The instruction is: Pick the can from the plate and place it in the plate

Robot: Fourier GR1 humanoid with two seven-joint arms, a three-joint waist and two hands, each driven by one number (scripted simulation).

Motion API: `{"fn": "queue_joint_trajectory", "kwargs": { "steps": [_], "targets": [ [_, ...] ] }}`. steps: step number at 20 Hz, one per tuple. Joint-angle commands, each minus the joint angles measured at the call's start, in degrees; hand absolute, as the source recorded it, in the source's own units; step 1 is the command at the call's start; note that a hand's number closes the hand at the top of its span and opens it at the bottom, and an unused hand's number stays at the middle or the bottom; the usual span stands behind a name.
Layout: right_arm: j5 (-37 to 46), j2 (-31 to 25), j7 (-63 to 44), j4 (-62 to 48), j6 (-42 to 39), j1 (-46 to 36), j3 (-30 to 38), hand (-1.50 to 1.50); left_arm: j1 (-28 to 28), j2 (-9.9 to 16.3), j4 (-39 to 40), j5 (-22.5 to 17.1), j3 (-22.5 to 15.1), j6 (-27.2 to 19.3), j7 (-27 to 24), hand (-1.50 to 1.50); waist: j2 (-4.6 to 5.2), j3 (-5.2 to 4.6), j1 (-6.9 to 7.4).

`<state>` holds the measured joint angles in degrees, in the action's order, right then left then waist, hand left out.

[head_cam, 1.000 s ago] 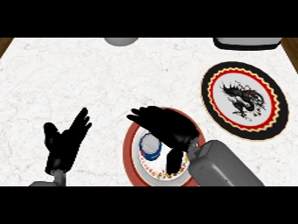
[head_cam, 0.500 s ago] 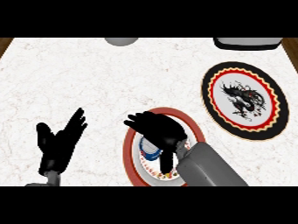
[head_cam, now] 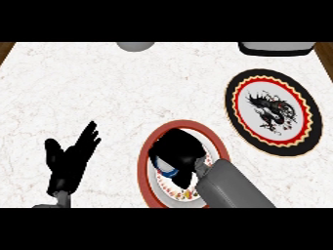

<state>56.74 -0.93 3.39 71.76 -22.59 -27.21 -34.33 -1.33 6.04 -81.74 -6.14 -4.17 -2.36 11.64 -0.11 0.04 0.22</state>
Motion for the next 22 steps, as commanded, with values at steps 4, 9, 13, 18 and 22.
{"fn": "queue_joint_trajectory", "kwargs": {
  "steps": [4,9,13,18,22],
  "targets": [
    [-1.3,0.9,-14.9,0.1,9.5,2.5,-1.7,1.50,0.9,-0.1,-0.9,0.7,-0.2,-0.4,2.6,0.00,-0.04,-0.01,0.25],
    [0.8,0.9,-35.5,5.8,22.7,12.4,-0.6,1.50,-0.4,-0.5,1.3,0.2,1.1,-0.6,-0.3,0.00,-0.65,-0.06,-1.89],
    [5.8,0.9,-42.6,18.8,37.2,14.3,-8.1,1.50,0.3,0.0,0.4,0.5,1.0,-0.8,1.2,0.00,-1.03,-0.01,-1.94],
    [16.8,0.9,-57.2,22.6,48.1,14.4,-13.3,1.50,-0.4,0.9,-0.5,0.1,1.2,0.4,1.3,0.00,-0.35,-0.06,-0.62],
    [22.6,0.9,-63.6,25.6,54.8,16.0,-13.0,1.50,0.2,-1.4,1.6,2.0,0.2,-1.8,-0.8,0.00,-0.06,-0.06,-0.85]
  ]
}}
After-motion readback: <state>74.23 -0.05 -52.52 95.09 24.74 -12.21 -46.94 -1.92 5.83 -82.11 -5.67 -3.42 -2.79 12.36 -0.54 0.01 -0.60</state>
